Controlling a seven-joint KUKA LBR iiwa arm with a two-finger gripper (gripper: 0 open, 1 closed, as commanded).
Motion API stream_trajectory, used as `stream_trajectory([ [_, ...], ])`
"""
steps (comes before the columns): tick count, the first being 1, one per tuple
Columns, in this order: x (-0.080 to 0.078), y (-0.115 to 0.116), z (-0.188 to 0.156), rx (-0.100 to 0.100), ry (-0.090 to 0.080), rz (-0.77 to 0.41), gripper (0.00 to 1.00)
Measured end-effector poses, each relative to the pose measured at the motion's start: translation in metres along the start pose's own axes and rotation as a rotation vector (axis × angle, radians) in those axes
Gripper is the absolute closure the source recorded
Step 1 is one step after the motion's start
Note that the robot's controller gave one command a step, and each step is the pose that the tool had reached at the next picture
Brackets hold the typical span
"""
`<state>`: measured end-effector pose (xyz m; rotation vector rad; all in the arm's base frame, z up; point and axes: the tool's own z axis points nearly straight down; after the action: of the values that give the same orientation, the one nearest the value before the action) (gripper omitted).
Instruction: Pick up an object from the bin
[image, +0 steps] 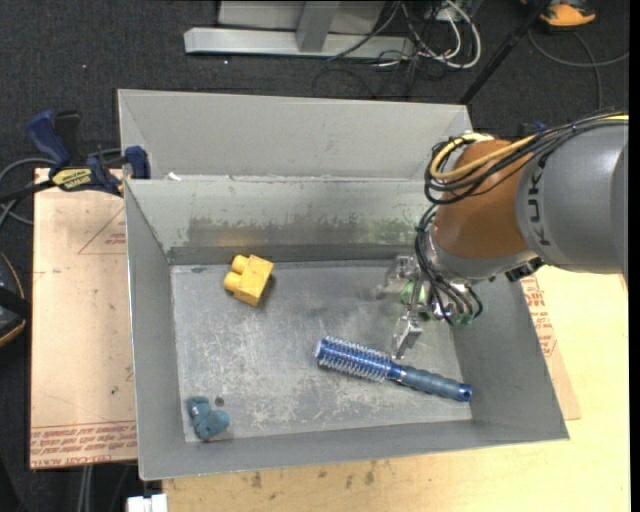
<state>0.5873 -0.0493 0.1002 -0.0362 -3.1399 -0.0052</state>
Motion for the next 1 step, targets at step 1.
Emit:
stream_trajectory([
  [1,-0.0094,0.1000,0.0135,-0.001,-0.005,-0.133,0.00],
])
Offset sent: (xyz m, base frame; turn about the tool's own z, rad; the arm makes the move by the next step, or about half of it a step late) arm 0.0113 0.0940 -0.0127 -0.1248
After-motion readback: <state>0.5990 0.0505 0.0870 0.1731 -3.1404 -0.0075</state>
